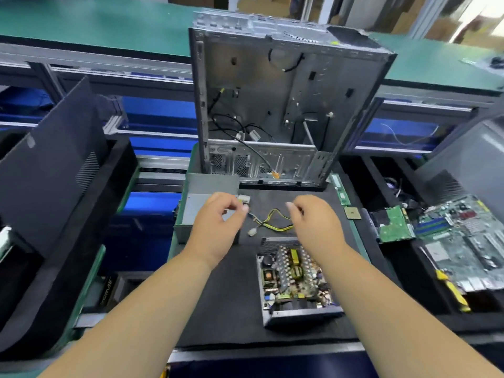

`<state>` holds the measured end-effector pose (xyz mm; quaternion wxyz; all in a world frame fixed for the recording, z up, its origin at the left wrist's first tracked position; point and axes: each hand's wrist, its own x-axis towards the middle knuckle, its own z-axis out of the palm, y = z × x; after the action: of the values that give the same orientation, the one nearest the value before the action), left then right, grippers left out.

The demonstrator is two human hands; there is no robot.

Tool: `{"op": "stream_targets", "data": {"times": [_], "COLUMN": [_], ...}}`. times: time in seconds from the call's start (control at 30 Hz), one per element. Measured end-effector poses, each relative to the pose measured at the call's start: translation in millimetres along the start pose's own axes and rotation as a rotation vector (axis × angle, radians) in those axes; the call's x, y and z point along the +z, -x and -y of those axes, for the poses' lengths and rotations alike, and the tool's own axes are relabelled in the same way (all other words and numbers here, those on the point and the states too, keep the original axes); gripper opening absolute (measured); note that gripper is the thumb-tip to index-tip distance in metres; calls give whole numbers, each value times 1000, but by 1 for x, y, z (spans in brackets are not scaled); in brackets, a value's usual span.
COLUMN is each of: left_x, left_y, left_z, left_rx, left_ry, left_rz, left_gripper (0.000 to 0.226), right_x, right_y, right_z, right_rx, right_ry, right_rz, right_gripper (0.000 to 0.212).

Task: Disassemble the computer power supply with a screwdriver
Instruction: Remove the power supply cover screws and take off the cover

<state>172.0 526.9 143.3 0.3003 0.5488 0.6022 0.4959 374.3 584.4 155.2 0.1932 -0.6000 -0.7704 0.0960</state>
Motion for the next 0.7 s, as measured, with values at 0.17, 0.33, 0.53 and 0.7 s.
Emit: {"op": "stream_targets", "data": {"times": [0.17,0.33,0.53,0.7], "left_x": [52,111,179,220], "left_y": [11,15,17,21], "left_z": [-17,-43,-72,-84], "left_rx": [-2,-11,101,95], "left_ry": [40,17,-79,-104], "left_rz": [136,242,328,333], "left_gripper": [23,23,47,42], "right_x": [-26,-46,-79,-93], "right_y": [8,24,43,60], "right_z": [-66,-133,-215,-287], "right_rx": [205,276,345,518], "right_ry": [-228,-240,-110,-88], "right_rz": [15,-59,3,43], "right_gripper": [19,14,40,33]}}
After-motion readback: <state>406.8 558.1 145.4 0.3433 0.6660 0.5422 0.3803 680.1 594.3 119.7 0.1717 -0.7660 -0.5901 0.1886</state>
